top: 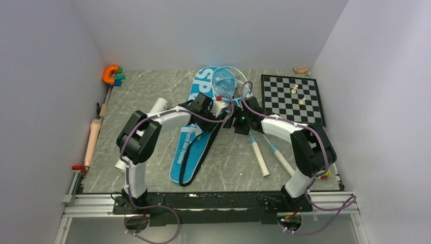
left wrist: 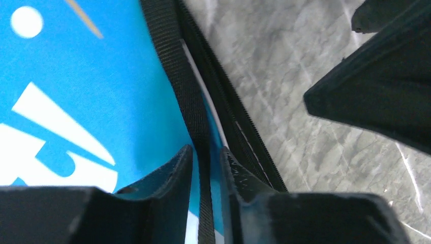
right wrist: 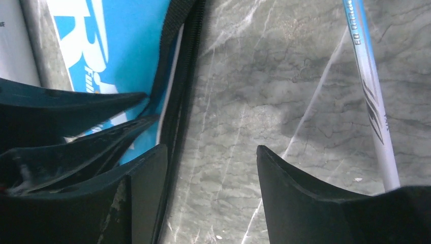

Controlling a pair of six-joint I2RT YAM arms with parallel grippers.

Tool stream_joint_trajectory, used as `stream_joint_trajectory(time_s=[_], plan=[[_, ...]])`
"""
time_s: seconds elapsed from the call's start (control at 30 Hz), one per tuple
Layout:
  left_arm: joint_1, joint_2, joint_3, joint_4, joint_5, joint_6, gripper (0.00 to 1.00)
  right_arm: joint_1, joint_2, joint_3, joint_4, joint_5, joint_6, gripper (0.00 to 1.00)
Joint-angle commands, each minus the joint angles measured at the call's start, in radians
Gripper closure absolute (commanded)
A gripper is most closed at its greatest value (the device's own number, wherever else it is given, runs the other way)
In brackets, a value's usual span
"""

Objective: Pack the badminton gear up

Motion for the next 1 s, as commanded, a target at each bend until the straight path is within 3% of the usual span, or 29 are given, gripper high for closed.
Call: stream_joint_trajectory(time_s=[0.0, 0.07, 0.1, 0.33, 0.43, 0.8, 0.97], plan=[[0.044, -0.113, -0.033, 0.034, -0.09, 0.016, 0.59, 0.003, 0.021, -0.001, 0.083, -0.042, 0.047, 0.32], [0.044, -0.155, -0.048, 0.049, -0.099, 0.022, 0.43, 0.001, 0.017, -0.003, 0.079, -0.028, 0.042, 0.32], [0.044, -0.173, -0.05, 0.05, -0.094, 0.019, 0.39, 0.002, 0.016, -0.002, 0.077, -0.023, 0.042, 0.32], [-0.009, -0.188, -0.097, 0.026, -0.012, 0.042, 0.36, -0.002, 0.017, 0.003, 0.053, 0.016, 0.027, 0.32], [-0.036, -0.129, -0.097, 0.023, -0.032, 0.046, 0.2, -0.014, 0.007, -0.004, 0.046, 0.028, 0.02, 0.32], [-0.039, 0.01, 0.026, -0.035, -0.086, 0.04, 0.23, -0.057, -0.038, -0.046, 0.05, 0.021, 0.005, 0.32], [-0.038, 0.031, 0.037, -0.043, -0.077, 0.054, 0.33, -0.066, -0.049, -0.06, 0.058, 0.014, 0.002, 0.33]])
